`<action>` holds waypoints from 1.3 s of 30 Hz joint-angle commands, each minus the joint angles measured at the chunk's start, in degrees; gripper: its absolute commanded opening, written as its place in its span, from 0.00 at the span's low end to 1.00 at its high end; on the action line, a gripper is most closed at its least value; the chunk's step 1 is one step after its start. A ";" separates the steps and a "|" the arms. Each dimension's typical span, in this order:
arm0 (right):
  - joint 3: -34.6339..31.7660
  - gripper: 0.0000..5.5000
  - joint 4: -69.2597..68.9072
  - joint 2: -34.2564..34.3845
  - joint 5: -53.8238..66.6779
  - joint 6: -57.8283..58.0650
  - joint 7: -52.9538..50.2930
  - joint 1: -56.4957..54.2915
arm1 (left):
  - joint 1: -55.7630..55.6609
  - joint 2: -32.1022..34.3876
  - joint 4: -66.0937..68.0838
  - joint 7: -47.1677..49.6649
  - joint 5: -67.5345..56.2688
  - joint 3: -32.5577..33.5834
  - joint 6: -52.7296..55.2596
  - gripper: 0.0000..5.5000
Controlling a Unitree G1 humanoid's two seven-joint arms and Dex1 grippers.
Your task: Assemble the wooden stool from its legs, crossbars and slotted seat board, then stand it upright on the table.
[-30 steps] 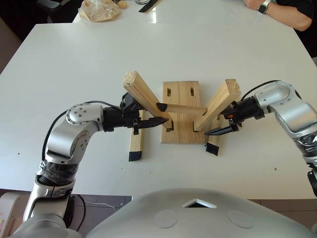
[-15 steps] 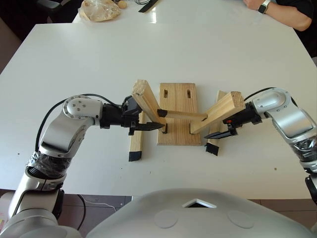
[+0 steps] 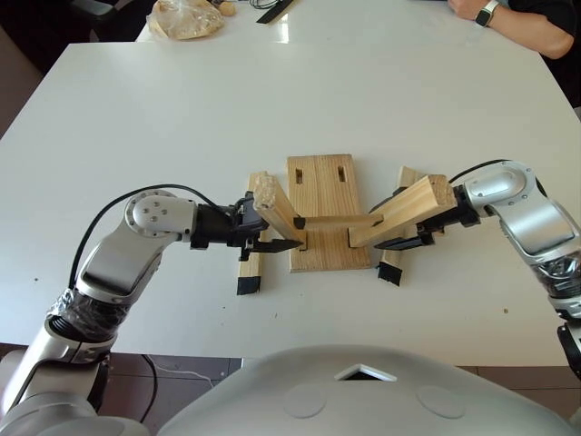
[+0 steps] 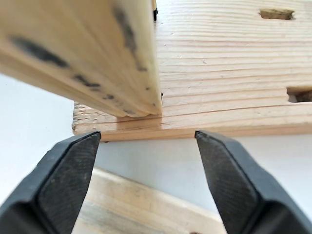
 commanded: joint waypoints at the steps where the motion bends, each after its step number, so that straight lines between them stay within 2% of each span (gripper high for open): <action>1: 0.07 0.65 -2.18 1.97 0.62 -0.09 0.06 -1.87 | 0.70 1.71 2.85 0.70 7.48 -5.80 2.26 0.37; 3: 0.14 0.65 -2.09 2.17 0.46 -0.07 0.03 -2.04 | 0.25 0.64 3.53 2.10 6.49 -5.55 3.44 0.37; 4: 0.16 0.65 -2.08 2.17 0.40 -0.13 0.07 -2.04 | -0.05 0.20 3.54 2.67 5.56 -4.91 3.85 0.44; 12: -3.93 0.65 -2.12 1.68 0.26 1.07 -3.48 -1.26 | -0.73 -1.18 4.74 5.80 7.81 -2.21 1.32 0.66; 18: -12.03 0.65 -7.33 -0.39 4.07 3.53 -7.49 4.45 | 3.14 -3.27 0.80 10.36 1.20 8.03 3.83 0.81; 23: -21.75 0.65 -12.83 -2.72 7.26 5.02 -10.76 11.68 | 9.03 -3.63 -3.51 12.37 -9.29 20.42 9.90 0.81; 29: -33.12 0.65 -15.20 1.25 10.98 8.79 -22.62 11.41 | 15.24 -3.00 -7.31 12.51 -18.97 31.18 14.27 0.81; 31: -38.53 0.65 -18.66 4.47 18.83 13.49 -26.55 9.74 | 12.48 -3.83 -6.53 14.77 -26.54 36.50 17.14 0.81; 34: -44.73 0.65 -25.12 8.76 37.51 20.55 -32.39 6.43 | 3.80 -5.57 -6.02 22.75 -41.40 41.85 20.31 0.81; 36: -45.46 0.65 -29.21 9.67 48.30 22.51 -35.79 4.86 | -2.25 -7.30 -8.11 29.94 -49.14 40.75 20.34 0.81; 39: -42.69 0.65 -33.55 9.96 56.96 23.35 -39.73 3.04 | -8.43 -9.79 -12.79 38.11 -51.15 34.82 20.24 0.81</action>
